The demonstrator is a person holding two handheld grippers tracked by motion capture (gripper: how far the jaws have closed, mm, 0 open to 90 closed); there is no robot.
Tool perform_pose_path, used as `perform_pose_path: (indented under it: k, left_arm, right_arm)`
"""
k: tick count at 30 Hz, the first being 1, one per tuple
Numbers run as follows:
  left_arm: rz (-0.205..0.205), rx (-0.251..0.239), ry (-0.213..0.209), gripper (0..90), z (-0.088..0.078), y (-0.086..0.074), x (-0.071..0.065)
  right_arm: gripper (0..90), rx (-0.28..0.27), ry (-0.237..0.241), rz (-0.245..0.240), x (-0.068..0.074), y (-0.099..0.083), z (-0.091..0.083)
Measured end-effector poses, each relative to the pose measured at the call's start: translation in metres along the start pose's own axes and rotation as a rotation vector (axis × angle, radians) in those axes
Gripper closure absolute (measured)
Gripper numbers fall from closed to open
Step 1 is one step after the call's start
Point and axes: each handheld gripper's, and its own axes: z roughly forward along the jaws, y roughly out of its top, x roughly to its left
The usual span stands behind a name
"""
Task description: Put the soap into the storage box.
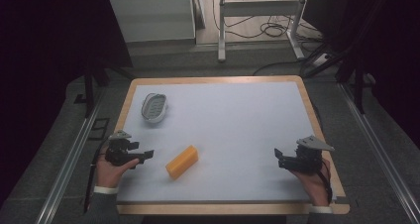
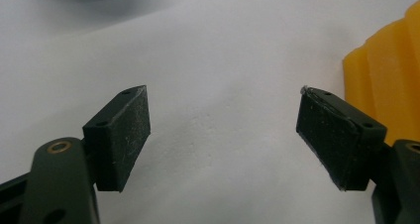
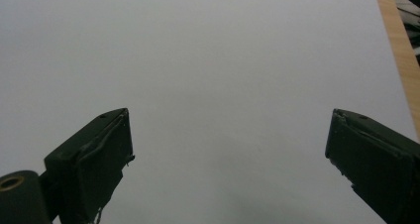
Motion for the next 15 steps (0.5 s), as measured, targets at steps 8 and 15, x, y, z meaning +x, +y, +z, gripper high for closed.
perform_pose_path:
  k: [8, 15]
  left_arm:
    - [0.016, 0.028, -0.001, 21.0, 0.005, 0.0, -0.01]
    - [-0.003, 0.024, -0.027, 24.5, -0.006, 0.002, -0.009]
  right_arm:
    - [4.5, 0.017, 0.028, 0.056, -0.007, -0.01, -0.003]
    - [5.1, 0.0, 0.038, 0.085, -0.01, -0.01, -0.009]
